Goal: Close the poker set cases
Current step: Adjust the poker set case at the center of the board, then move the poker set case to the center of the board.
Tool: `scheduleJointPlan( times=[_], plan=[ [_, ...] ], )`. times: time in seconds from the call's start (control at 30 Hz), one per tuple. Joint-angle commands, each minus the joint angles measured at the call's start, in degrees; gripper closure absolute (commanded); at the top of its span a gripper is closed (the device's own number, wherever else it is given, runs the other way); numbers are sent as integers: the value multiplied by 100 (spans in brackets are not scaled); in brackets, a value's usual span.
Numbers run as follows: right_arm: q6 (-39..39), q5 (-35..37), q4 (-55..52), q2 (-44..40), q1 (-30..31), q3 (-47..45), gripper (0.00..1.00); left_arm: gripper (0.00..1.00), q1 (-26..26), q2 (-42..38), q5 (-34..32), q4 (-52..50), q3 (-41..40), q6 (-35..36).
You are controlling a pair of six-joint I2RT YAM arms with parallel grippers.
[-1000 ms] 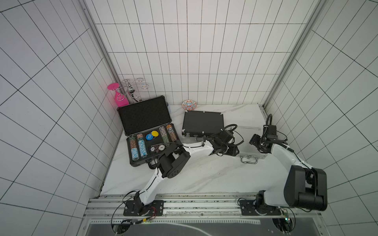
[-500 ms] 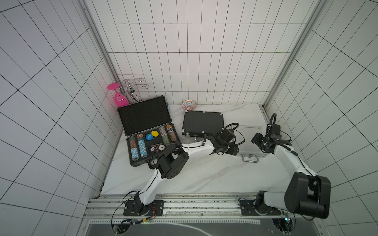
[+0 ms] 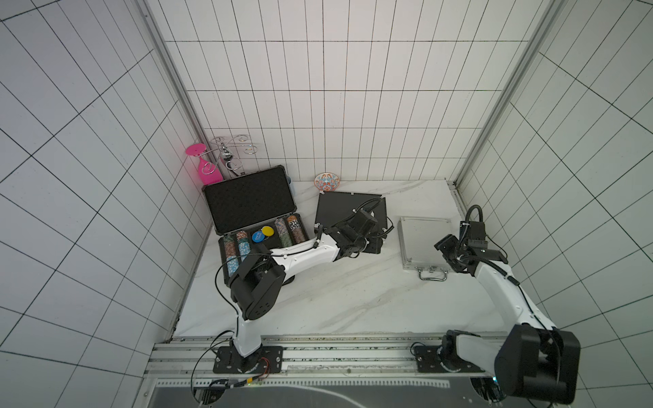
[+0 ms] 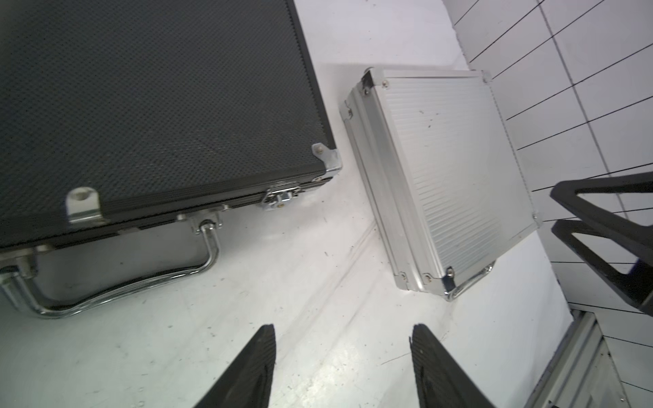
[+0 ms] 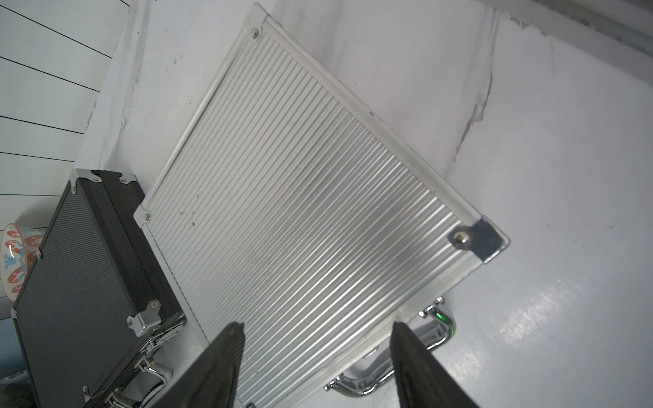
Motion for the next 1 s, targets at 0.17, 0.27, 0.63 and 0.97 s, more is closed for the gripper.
scheduleJointPlan(
  times=[0.17, 0.27, 0.63, 0.97],
  plan=[
    [920, 51, -24, 216, 68, -451, 32, 37, 257, -610, -325, -179, -215, 118],
    [1053, -9, 143, 292, 67, -553, 32, 37, 291, -640, -247, -148, -206, 98],
    [903, -47, 719, 761, 41, -418, 44, 39, 421, -844, -72, 3, -392, 150],
    [1406, -497, 1569, 1367, 262, -290, 52, 40, 426, -907, -178, 45, -399, 222]
  ],
)
